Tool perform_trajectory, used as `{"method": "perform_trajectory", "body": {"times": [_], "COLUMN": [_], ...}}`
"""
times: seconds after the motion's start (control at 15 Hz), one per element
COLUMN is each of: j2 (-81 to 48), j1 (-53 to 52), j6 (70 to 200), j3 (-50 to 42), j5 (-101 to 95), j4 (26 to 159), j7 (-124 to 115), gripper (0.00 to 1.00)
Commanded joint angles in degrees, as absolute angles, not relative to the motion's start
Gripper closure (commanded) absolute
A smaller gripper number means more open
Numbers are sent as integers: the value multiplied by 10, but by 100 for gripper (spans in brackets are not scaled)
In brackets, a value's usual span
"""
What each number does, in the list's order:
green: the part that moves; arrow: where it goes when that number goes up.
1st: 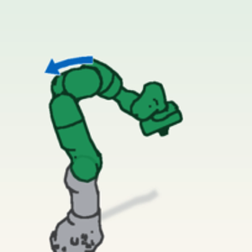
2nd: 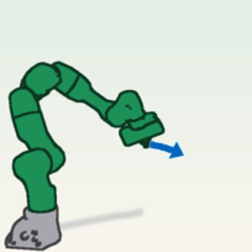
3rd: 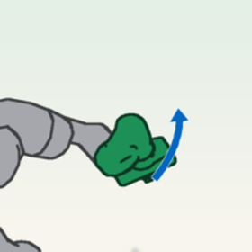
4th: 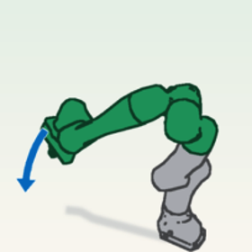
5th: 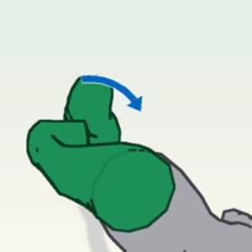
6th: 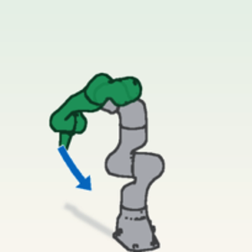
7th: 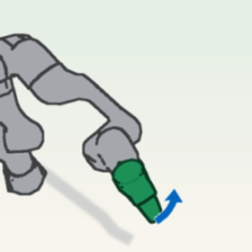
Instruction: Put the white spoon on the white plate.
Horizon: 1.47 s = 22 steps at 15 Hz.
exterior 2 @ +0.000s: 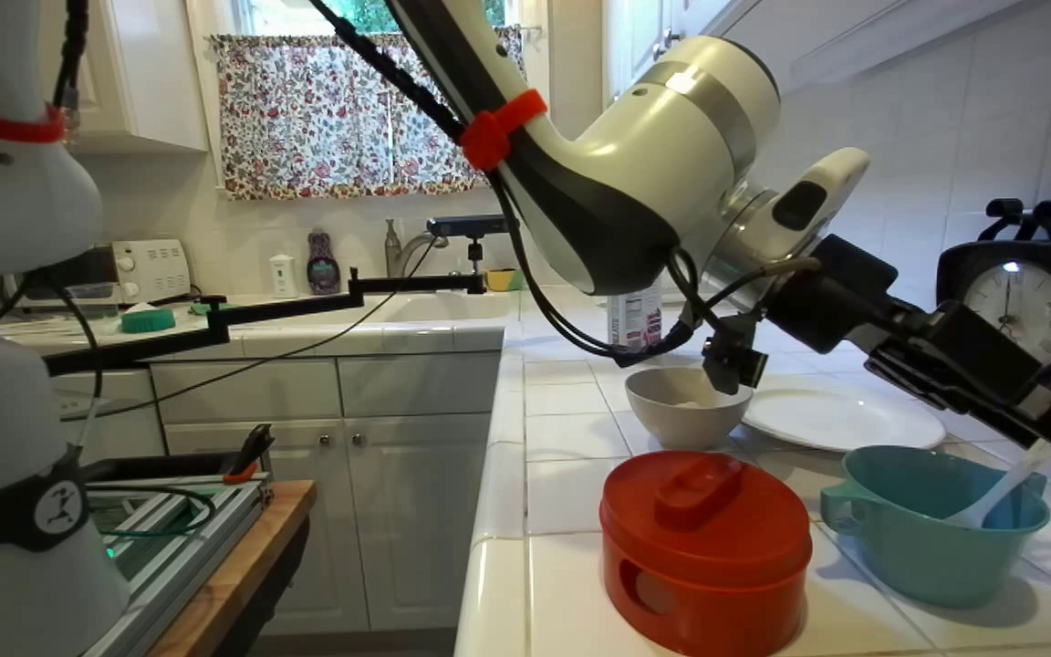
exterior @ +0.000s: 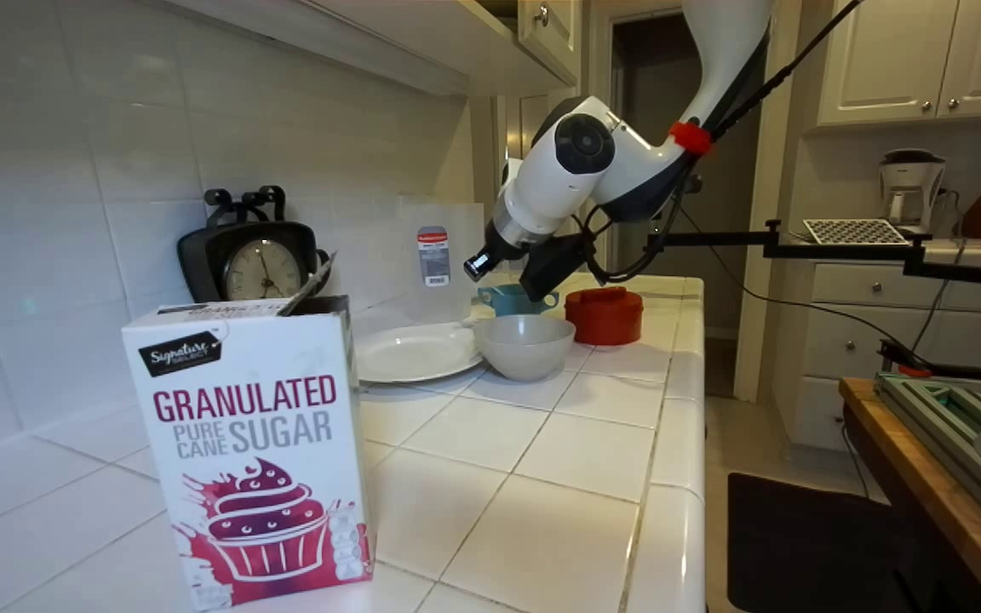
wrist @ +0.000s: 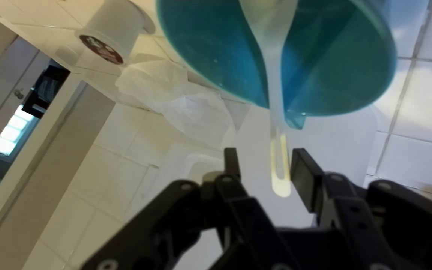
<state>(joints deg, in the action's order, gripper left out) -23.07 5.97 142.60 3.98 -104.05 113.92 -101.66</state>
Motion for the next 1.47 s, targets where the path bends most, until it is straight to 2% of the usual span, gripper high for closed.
{"method": "perform_trajectory", "body": {"times": [0.0,0.2,0.27,0.33,0.4,0.53,0.6,0.67,0.8,1.27,1.33,1.4], "j2": [-241,-241,-241,-241,-240,-242,-243,-244,-246,-257,-258,-259], "j1": [51,51,51,51,52,54,54,55,56,65,66,68], "j6": [1423,1425,1425,1426,1429,1437,1440,1443,1448,1468,1472,1477], "j3": [32,32,32,33,33,34,34,34,34,27,25,24], "j5": [-1044,-1044,-1043,-1042,-1038,-1033,-1034,-1034,-1034,-1035,-1036,-1036], "j4": [1125,1123,1123,1123,1123,1122,1121,1120,1118,1106,1103,1100], "j7": [-1027,-1027,-1027,-1027,-1027,-1030,-1033,-1034,-1039,-1055,-1057,-1058], "gripper": [72,67,62,63,54,53,49,52,50,55,64,79]}}
